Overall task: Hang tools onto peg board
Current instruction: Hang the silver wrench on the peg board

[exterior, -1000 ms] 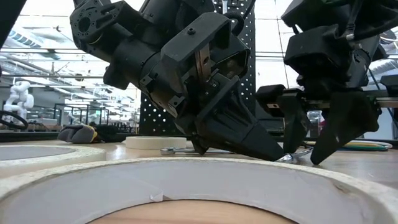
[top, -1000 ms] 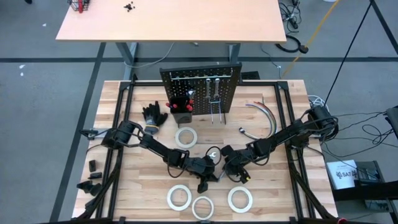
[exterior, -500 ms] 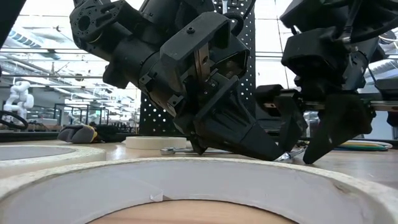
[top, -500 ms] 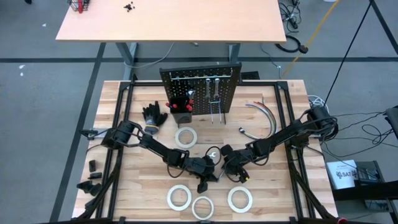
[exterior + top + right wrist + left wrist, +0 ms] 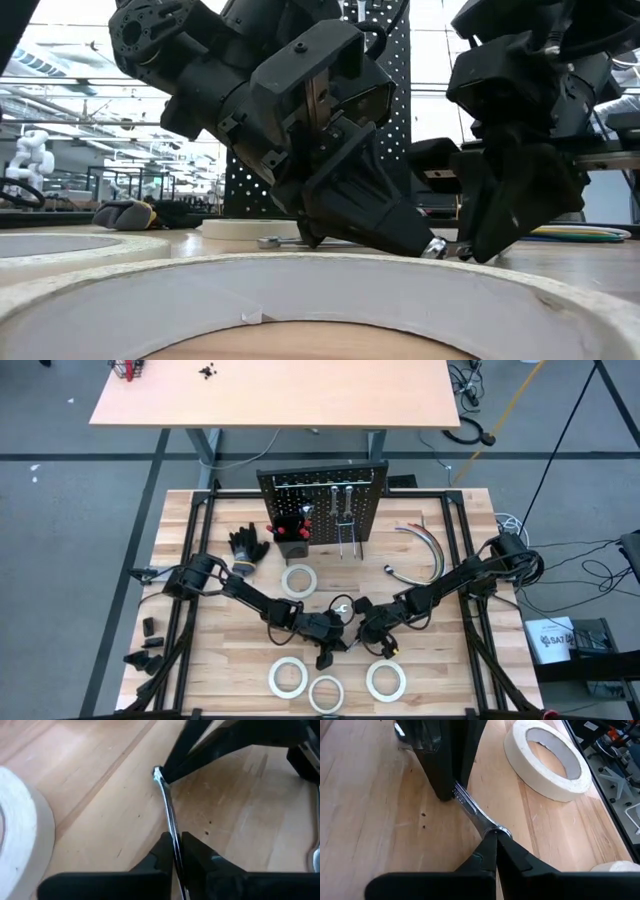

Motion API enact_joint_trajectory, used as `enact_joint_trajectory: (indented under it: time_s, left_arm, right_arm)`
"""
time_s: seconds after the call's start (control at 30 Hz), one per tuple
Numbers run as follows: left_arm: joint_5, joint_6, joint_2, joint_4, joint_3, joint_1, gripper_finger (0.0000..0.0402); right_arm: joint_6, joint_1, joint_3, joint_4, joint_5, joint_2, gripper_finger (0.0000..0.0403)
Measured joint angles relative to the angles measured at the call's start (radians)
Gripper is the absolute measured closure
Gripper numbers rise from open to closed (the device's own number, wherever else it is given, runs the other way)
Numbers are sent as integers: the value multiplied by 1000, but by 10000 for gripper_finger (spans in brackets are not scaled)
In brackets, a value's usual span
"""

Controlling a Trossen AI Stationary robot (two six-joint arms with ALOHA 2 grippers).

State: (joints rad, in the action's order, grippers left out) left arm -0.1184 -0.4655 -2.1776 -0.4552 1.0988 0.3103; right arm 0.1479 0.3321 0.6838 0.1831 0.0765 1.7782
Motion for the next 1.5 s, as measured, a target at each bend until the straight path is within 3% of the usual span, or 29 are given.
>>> enact_joint_trajectory:
  time_s: [0.23, 0.57, 0.8, 1.13, 1.27, 1.5]
  left_arm:
    - [7, 59, 98, 142, -3, -31, 351]
    - [89, 240, 268, 304, -1, -16, 348]
    - [308, 269, 363, 668, -1, 46, 348]
    - [631, 206, 672, 1126, -1, 120, 348]
    - [621, 134, 830, 1017, -40, 127, 348]
    - [588, 212, 989, 338, -155, 177, 348]
  right_arm:
    - [-158, -4, -3, -10, -7, -28, 395]
    - [-242, -5, -10, -106, -49, -149, 398]
    - [-306, 30, -9, -125, -161, -290, 398]
    - [-471, 56, -8, -59, -394, -505, 398]
    - [-474, 66, -6, 187, -447, -528, 398]
    - [-338, 96, -5, 651, -501, -508, 398]
